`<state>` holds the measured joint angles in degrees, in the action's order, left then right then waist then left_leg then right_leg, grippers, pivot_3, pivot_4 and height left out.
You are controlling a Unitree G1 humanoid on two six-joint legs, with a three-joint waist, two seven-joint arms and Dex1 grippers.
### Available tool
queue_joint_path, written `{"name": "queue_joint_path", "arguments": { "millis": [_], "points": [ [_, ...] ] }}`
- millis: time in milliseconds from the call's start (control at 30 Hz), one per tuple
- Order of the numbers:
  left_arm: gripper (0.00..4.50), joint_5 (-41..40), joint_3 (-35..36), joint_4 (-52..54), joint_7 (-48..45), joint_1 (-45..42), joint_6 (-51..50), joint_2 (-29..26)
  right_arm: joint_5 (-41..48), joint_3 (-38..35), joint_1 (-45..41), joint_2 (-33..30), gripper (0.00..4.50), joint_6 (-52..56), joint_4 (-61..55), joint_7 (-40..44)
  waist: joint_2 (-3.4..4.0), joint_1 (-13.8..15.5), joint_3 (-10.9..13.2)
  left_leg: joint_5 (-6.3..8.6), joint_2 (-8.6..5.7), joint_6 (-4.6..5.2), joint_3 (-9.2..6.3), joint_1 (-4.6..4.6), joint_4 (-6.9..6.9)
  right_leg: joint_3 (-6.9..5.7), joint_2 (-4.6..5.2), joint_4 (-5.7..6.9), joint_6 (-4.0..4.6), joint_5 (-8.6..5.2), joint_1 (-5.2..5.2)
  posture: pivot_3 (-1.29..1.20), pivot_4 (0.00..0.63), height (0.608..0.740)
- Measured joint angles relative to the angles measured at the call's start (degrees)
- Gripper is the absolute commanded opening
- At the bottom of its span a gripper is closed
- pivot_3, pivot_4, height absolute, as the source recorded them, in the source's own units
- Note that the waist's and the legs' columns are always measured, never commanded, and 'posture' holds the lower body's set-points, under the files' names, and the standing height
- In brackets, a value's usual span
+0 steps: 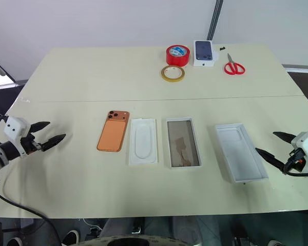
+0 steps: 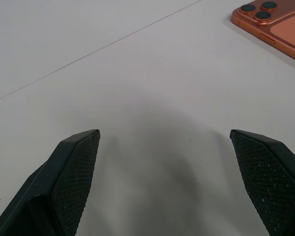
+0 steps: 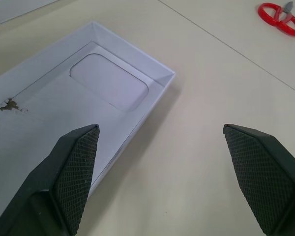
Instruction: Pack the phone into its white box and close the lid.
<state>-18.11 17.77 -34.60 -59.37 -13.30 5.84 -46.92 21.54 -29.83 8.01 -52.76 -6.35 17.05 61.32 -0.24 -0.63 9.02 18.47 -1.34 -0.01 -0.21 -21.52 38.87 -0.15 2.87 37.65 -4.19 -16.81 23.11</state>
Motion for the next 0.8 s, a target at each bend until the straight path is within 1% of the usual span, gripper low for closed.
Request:
{"name": "queue_joint_path", "arguments": {
  "millis": [200, 367, 500, 800],
  "points": [
    [4.46, -0.05, 0.0, 0.81, 1.0, -0.25, 0.08, 0.67, 0.0, 0.03, -0.33, 0.0, 4.21, 0.39, -0.03, -0.19, 0.0, 0.0, 0.0, 0.0, 0.0, 0.0, 0.0, 0.0, 0.0, 0.0, 0.0, 0.0, 0.0, 0.0, 0.0, 0.0, 0.15, 0.74],
    [4.46, -0.1, -0.04, 4.09, 0.97, -0.45, -0.28, 0.9, -0.01, 0.38, -2.19, 0.0, 4.21, 0.84, -0.06, -0.2, 0.0, -0.08, 0.0, 0.0, 0.0, 0.0, 0.0, 0.0, 0.0, 0.0, 0.0, 0.0, 0.0, 0.0, 0.0, 0.0, 0.15, 0.74],
    [4.46, -1.68, -0.06, 6.83, -1.63, 1.45, -0.52, 0.97, -0.02, 1.04, -2.69, 0.0, 4.21, 1.07, -0.57, -0.19, 0.01, -0.08, 0.0, 0.0, 0.0, 0.0, 0.0, 0.0, 0.0, 0.0, 0.0, 0.0, 0.0, 0.0, 0.0, 0.0, 0.15, 0.74],
    [4.46, -2.71, -0.07, 6.89, -4.7, 0.97, -0.21, 1.09, -0.02, 1.54, -2.74, 0.01, 4.21, 1.14, -1.78, -0.19, 0.01, 0.02, 0.01, 0.0, 0.0, 0.0, 0.0, 0.0, 0.0, 0.0, 0.0, 0.0, 0.0, 0.0, 0.0, 0.0, 0.15, 0.74]
  ]
}}
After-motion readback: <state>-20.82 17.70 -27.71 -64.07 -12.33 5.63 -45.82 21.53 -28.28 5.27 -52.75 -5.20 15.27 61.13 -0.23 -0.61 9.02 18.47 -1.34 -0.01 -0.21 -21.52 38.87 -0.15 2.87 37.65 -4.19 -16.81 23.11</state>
